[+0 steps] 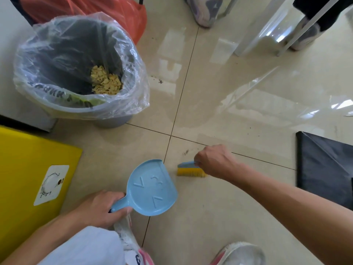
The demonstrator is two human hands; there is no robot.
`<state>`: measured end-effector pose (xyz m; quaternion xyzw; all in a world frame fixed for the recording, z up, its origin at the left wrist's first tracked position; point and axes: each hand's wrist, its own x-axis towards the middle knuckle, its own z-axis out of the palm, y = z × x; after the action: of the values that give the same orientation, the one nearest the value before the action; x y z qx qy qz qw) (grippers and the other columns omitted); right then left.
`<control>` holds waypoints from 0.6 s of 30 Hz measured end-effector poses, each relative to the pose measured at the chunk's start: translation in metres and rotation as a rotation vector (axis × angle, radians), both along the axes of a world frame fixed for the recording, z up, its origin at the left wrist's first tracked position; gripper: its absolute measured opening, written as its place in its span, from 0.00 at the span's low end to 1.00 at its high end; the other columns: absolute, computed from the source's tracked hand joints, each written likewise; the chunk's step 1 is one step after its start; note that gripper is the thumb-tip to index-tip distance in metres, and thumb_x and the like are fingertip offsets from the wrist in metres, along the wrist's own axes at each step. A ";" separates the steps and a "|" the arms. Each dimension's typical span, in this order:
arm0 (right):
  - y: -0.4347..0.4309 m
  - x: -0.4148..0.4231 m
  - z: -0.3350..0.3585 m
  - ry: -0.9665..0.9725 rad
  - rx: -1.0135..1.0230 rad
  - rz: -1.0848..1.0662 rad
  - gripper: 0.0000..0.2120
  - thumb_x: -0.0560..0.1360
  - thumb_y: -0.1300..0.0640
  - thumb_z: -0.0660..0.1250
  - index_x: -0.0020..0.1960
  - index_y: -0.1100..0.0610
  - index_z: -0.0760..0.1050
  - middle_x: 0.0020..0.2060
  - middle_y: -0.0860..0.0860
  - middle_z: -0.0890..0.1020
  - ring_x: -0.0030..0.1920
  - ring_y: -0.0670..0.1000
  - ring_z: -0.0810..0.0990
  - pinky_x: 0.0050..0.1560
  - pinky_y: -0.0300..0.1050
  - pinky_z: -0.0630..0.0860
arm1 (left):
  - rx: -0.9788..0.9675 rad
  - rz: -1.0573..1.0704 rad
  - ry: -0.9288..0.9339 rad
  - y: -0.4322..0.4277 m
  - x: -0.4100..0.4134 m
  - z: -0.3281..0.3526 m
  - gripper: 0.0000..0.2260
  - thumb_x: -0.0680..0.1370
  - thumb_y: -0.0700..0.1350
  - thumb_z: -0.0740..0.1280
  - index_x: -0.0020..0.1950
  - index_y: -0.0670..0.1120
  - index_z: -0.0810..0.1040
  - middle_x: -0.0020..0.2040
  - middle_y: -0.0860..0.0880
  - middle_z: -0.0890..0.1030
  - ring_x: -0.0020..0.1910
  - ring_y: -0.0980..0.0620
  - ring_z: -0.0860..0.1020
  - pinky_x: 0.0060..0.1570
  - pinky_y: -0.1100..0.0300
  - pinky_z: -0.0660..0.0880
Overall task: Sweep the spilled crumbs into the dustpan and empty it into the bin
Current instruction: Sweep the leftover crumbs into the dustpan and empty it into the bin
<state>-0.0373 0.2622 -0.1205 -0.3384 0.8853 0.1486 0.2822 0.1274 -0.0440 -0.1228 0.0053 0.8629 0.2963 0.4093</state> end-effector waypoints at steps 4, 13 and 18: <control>-0.024 -0.020 0.004 0.076 -0.018 -0.035 0.07 0.75 0.56 0.63 0.43 0.53 0.79 0.32 0.51 0.74 0.31 0.58 0.73 0.26 0.41 0.55 | -0.016 0.016 -0.001 0.007 -0.003 0.002 0.20 0.80 0.60 0.63 0.48 0.42 0.77 0.35 0.50 0.73 0.33 0.55 0.67 0.33 0.62 0.62; 0.039 -0.052 0.036 0.197 -0.116 -0.371 0.12 0.77 0.44 0.63 0.50 0.46 0.83 0.43 0.53 0.84 0.44 0.59 0.82 0.37 0.45 0.70 | -0.028 0.055 0.026 -0.002 -0.006 0.004 0.23 0.78 0.62 0.62 0.43 0.41 0.71 0.32 0.50 0.69 0.30 0.54 0.64 0.33 0.60 0.61; 0.088 -0.054 0.021 0.292 0.087 -0.569 0.12 0.80 0.53 0.58 0.44 0.54 0.78 0.33 0.52 0.73 0.35 0.59 0.75 0.36 0.46 0.69 | -0.016 0.157 -0.027 0.001 -0.008 -0.002 0.22 0.76 0.64 0.62 0.39 0.45 0.69 0.31 0.51 0.68 0.29 0.53 0.64 0.33 0.57 0.62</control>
<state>-0.0909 0.3502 -0.0996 -0.0399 0.9683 0.1486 0.1968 0.1190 -0.0434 -0.1251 -0.0695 0.8575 0.3205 0.3964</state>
